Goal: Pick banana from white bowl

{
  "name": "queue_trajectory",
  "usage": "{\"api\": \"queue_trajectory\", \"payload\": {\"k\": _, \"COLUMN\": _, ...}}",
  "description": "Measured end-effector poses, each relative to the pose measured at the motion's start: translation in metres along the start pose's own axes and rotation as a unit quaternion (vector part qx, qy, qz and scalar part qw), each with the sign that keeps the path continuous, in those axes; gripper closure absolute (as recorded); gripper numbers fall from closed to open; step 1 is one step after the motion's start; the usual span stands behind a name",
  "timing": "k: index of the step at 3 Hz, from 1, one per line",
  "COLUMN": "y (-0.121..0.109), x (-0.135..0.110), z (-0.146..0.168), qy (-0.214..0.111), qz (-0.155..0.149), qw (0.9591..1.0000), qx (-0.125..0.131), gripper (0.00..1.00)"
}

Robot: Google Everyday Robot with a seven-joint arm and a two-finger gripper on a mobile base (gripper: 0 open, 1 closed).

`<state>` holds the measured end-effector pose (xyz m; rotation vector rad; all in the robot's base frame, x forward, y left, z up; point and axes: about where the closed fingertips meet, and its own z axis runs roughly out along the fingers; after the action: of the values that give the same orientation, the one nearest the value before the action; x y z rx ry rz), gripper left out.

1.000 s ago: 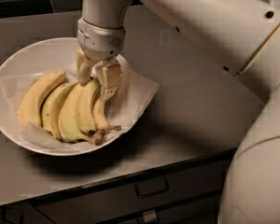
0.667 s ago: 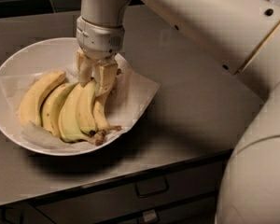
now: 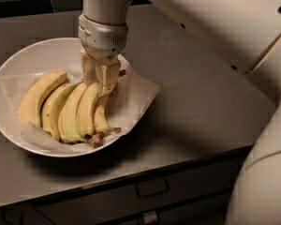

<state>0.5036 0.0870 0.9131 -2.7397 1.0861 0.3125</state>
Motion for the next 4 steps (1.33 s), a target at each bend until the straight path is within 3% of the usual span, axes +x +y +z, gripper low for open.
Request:
{"api": "queue_trajectory", "payload": {"k": 1, "y": 0.000, "x": 0.000, "z": 0.000, "qy": 0.000, "qz": 0.000, "qw": 1.0000, "qx": 0.000, "gripper": 1.00}}
{"api": "queue_trajectory", "payload": {"k": 2, "y": -0.004, "x": -0.002, "z": -0.006, "qy": -0.001, "qz": -0.002, "qw": 0.9996, "qx": 0.027, "gripper": 1.00}}
{"api": "queue_trajectory", "payload": {"k": 4, "y": 0.024, "x": -0.020, "z": -0.062, "qy": 0.020, "qz": -0.015, "qw": 0.9921, "qx": 0.123, "gripper": 1.00}}
